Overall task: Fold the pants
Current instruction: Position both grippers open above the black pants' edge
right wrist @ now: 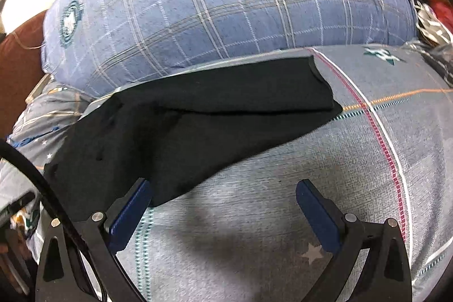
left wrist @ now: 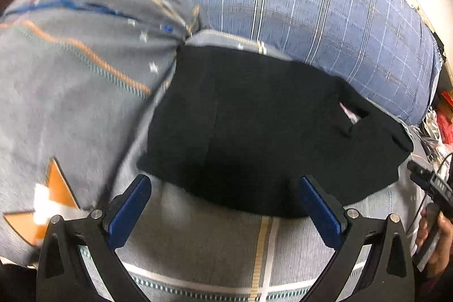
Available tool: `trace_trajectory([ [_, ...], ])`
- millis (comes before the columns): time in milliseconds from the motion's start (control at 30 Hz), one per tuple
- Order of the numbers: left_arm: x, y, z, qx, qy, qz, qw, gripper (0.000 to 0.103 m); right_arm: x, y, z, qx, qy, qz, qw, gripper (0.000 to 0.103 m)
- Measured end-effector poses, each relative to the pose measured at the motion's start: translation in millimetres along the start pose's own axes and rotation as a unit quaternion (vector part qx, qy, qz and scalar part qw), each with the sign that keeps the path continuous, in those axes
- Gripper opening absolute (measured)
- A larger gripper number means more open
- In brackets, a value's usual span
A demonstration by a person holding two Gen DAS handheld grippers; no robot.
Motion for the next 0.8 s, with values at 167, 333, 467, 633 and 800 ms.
trace_trajectory([
  [167, -12.6, 0.8, -7.4, -0.003, 0.006, 0.020, 0.9998, 0.103, 2.8, -6.6, -7.0, 0.026, -0.010, -0.030, 0.999, 0.103],
  [333, -18.0, -0.7, -14.8, -0.015, 0.022, 0.027, 0.9993, 0.103, 9.1, -3.7, -10.6, 0.028, -0.016, -0.033, 0.999, 0.103],
  [467, -20.0, -1.0, -13.6, -0.010, 0.017, 0.044, 0.9988, 0.103, 17.6, -4.2, -13.0, 0.031, -0.018, -0.043, 0.998, 0.103],
  [633, -29.8, -6.9, -5.9, -0.004, 0.009, 0.045, 0.9989, 0.103, 19.2, -6.8, -14.0, 0.039, -0.014, -0.049, 0.998, 0.103],
  [800, -38.5, -7.4, 3.9, -0.018, 0.000, 0.065, 0.9977, 0.103, 19.5, -7.3, -15.8, 0.039, 0.000, -0.058, 0.998, 0.103],
])
Point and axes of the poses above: each gripper's, at about its wrist camera, not at the fingertips, and z roughly against the way its jaws point, y to its left, x to its top, the point moved 7 cm from there along -z, roughly the way its jaws point, and after that the axes turned 5 degrees about -z, right-handed, at the moved point
